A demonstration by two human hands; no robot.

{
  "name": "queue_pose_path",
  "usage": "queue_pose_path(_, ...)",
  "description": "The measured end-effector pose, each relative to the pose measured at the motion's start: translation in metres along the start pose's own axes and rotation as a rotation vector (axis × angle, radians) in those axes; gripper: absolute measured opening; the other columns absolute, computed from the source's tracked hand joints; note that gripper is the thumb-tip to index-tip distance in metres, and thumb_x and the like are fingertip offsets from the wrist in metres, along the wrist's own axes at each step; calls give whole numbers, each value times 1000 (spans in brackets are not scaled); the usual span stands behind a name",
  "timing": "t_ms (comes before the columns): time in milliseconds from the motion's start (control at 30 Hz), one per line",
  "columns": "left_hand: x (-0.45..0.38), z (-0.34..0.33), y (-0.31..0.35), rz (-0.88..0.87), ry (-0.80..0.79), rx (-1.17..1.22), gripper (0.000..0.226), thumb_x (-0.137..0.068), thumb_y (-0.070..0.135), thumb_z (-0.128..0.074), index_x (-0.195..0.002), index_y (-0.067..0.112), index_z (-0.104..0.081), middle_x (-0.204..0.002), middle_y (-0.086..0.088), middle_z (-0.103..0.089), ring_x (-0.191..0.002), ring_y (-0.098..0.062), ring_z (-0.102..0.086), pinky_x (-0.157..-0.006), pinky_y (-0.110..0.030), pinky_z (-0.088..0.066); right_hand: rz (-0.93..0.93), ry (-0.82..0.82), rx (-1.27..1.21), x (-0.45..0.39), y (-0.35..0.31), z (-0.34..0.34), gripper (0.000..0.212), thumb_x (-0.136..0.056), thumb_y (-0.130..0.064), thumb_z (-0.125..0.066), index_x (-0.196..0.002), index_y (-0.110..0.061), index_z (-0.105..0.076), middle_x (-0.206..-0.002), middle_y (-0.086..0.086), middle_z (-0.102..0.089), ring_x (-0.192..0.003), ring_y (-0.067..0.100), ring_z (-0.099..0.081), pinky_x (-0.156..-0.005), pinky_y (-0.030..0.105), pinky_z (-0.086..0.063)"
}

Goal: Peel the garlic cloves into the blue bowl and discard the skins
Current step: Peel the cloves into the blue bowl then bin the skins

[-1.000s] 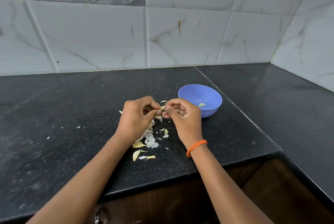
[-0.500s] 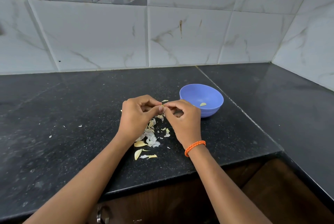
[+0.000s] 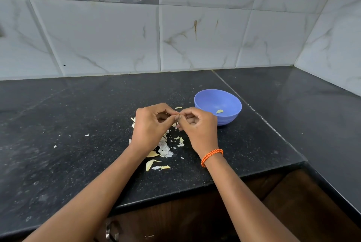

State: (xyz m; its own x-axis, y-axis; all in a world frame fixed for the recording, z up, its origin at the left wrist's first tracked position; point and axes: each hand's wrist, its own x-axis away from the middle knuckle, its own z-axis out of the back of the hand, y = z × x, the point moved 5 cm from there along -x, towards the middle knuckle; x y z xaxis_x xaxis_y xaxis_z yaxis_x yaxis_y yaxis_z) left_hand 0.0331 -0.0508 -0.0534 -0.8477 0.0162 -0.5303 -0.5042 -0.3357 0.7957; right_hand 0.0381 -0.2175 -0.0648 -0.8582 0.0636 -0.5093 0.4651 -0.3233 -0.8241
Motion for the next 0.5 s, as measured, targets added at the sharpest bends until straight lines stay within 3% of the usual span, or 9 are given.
queue_pose_path(300, 0, -4, 1, 17, -16, 113, 9, -92, 2, -83, -95, 10, -82, -92, 1, -82, -87, -20, -81, -82, -34, -65, 15, -6, 57, 0, -1, -3, 14, -94, -13, -78, -83, -8, -69, -67, 3, -69, -55, 18, -67, -53, 38, -59)
queue_pose_path(433, -2, -5, -1, 65, -27, 179, 6, -92, 1, -82, -95, 7, -81, -91, -4, -82, -84, -24, -81, -81, -36, -66, 13, -2, 78, -1, -1, -4, 20, -93, -15, -77, -80, -8, -64, -66, -5, -61, -60, 8, -54, -54, 18, -45)
queue_pose_path(500, -2, -4, -3, 105, -25, 263, 5, -93, 1, -81, -98, 2, -79, -92, -11, -81, -85, -29, -81, -82, -37, -67, -7, -4, 62, -1, -2, -3, 24, -95, -16, -75, -77, -6, -62, -65, -8, -57, -60, 5, -52, -56, 15, -41)
